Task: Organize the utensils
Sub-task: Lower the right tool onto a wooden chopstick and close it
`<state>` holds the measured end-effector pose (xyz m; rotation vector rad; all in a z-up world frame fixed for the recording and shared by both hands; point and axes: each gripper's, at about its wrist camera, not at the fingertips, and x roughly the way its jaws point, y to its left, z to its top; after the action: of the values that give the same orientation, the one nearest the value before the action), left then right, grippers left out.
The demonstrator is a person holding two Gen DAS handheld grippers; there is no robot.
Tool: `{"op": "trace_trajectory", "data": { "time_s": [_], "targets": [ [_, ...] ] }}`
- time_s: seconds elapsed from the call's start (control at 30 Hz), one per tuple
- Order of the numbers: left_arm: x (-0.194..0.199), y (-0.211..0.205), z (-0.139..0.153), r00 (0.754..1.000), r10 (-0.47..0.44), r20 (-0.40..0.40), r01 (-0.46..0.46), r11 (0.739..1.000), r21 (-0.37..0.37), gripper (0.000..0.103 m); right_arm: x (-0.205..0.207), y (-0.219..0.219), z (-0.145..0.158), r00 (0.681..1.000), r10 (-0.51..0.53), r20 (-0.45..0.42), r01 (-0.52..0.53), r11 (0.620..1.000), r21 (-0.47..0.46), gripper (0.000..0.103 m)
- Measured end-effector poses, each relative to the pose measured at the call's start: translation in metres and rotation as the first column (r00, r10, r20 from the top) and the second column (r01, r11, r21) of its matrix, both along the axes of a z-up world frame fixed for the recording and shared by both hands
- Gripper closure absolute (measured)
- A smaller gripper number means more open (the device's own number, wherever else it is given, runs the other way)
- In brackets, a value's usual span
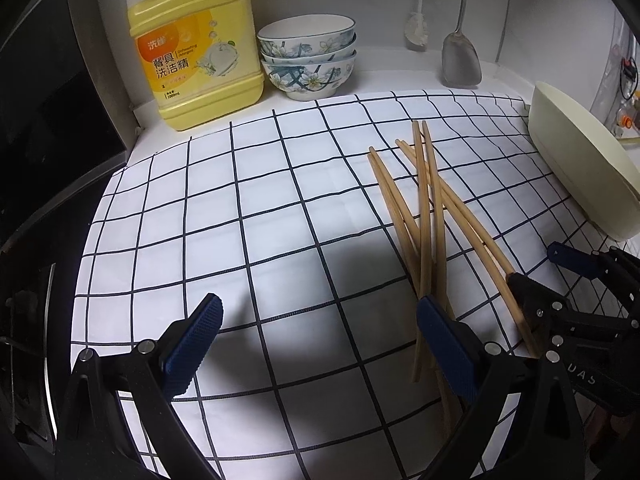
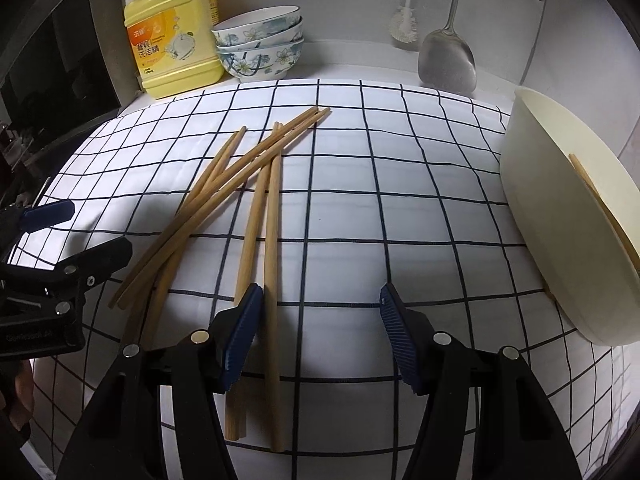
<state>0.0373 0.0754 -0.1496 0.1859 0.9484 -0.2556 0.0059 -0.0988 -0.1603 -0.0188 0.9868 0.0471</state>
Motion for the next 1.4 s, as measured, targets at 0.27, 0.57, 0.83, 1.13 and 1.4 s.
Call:
{"op": "trace_trajectory", "data": {
  "time_s": [0.27, 0.57, 0.83, 1.13, 1.4],
  "targets": [
    [-0.002, -0.005, 0.004, 0.999, -0.026, 0.029, 0.026, 1.0, -0.002, 0.007, 0.002, -0.007, 0.0, 1.0, -0.021, 0.004, 0.022, 1.0, -0.013, 0.045],
    [-0.002, -0.015, 0.0, 0.996, -0.067, 0.06, 0.067, 0.998, 0.007, 0.007, -0.001, -0.013, 0.001, 0.999, -0.046, 0.006, 0.046, 0.999, -0.002, 0.045],
    [0.006, -0.021, -0.004, 0.994, -0.079, 0.071, 0.078, 0.997, 0.011, 0.015, -0.001, -0.012, 0.001, 0.999, -0.053, 0.008, 0.053, 0.999, 0.004, 0.045],
    [0.011, -0.028, -0.011, 0.994, -0.095, 0.05, 0.092, 0.995, 0.046, 0.019, 0.001, -0.012, 0.001, 0.998, -0.056, 0.007, 0.056, 0.998, 0.009, 0.045],
    [0.02, -0.031, -0.013, 0.995, -0.091, 0.031, 0.091, 0.996, 0.027, 0.027, 0.009, -0.007, -0.001, 0.999, -0.031, 0.019, 0.03, 1.0, 0.005, 0.045]
  ]
}}
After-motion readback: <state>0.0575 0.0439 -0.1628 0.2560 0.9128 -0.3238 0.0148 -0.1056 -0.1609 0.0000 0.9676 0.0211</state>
